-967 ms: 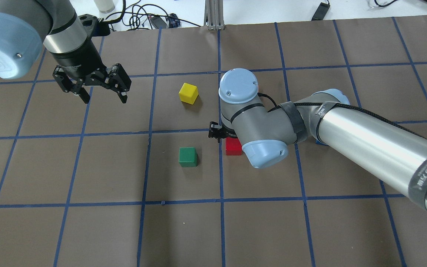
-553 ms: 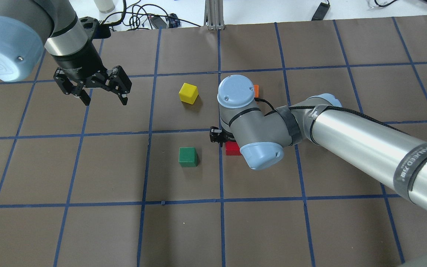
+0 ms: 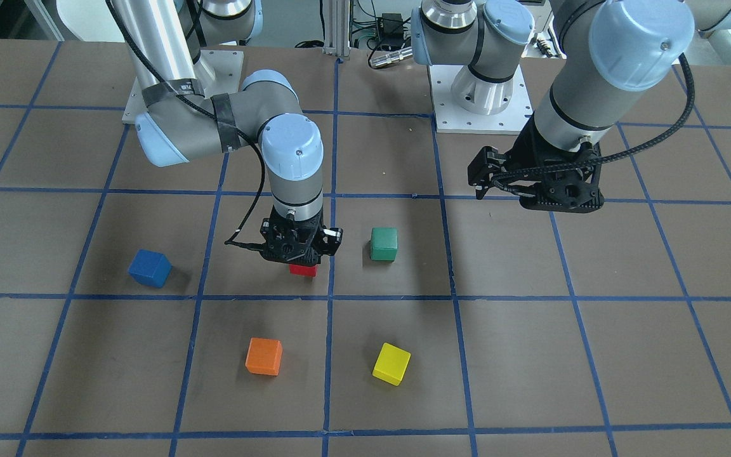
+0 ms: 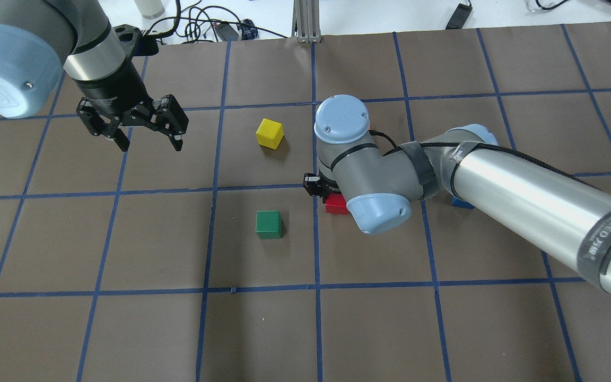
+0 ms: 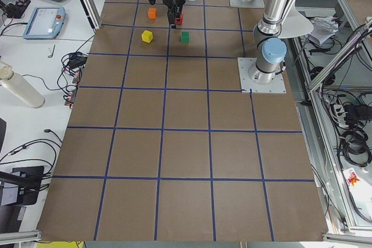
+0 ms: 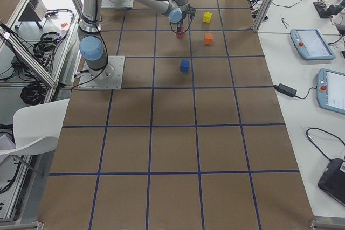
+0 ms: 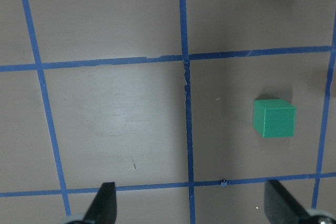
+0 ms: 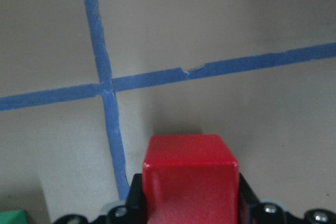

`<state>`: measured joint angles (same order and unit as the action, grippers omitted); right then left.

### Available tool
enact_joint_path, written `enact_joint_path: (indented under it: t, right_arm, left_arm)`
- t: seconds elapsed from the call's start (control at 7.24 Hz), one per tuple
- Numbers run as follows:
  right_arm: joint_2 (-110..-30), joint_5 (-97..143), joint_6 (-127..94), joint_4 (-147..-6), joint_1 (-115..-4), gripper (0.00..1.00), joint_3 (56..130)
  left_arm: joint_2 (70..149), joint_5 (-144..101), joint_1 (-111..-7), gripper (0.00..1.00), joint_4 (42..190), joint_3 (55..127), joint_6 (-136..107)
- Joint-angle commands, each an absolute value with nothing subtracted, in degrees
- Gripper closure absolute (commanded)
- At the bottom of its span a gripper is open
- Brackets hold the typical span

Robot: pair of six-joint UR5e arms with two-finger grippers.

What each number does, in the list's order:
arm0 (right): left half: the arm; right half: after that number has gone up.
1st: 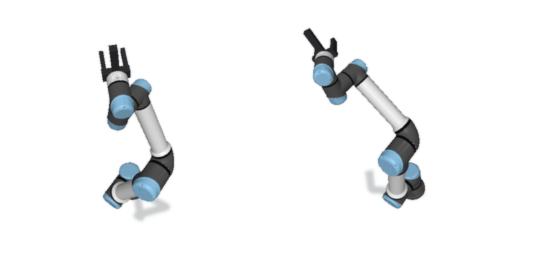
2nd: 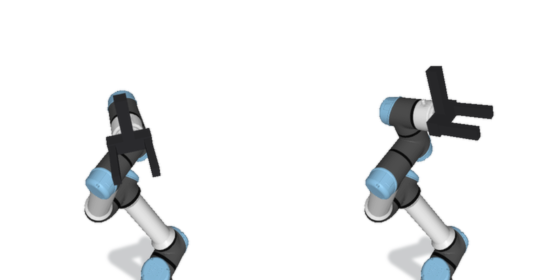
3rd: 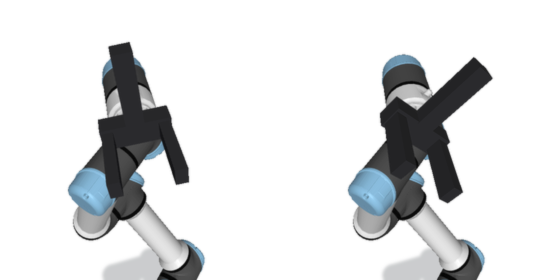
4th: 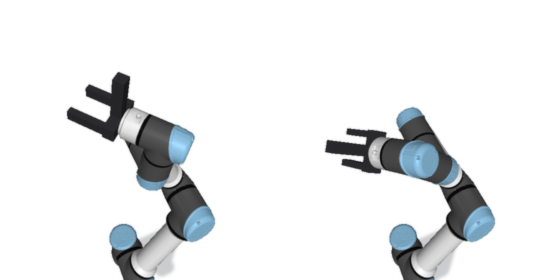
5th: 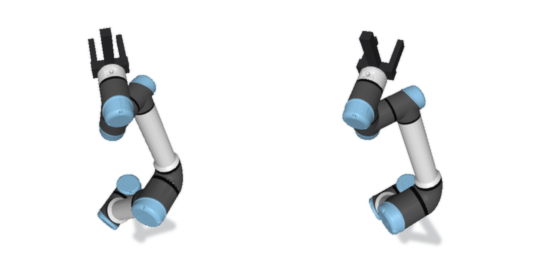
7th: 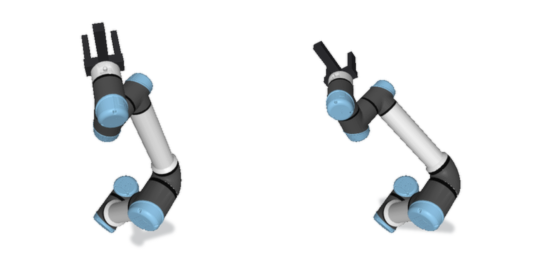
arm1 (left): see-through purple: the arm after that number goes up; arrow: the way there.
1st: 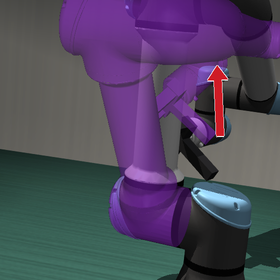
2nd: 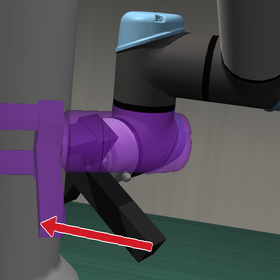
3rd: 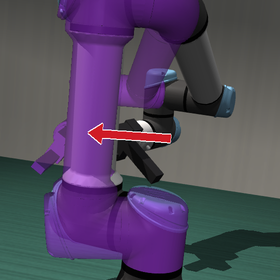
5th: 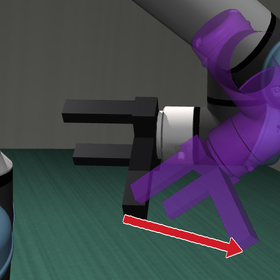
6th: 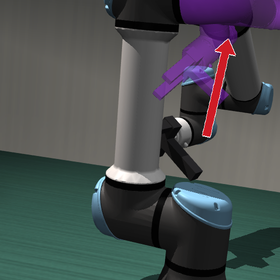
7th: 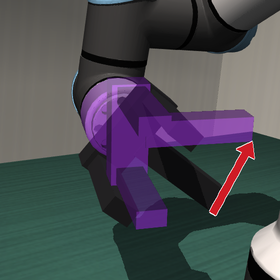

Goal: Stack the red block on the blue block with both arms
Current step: 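Lift the red cube with the right gripper and carry it over the blue cube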

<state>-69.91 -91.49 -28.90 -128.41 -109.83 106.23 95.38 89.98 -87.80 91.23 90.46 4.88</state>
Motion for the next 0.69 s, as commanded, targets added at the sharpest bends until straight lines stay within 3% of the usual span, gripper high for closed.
enact_joint_path:
  t: [0.0, 0.55]
  right_arm:
    - [-76.44, -92.11, -25.42, -117.82, -104.02, 0.86, 102.94]
    - [-80.76, -93.25, -14.45, -114.44, -91.88, 0.87, 104.06]
  left_arm:
    - [95.36, 90.00, -87.80, 0.00, 91.23, 90.18, 5.10]
    - [95.27, 90.00, -87.89, 0.00, 90.53, 90.88, 4.58]
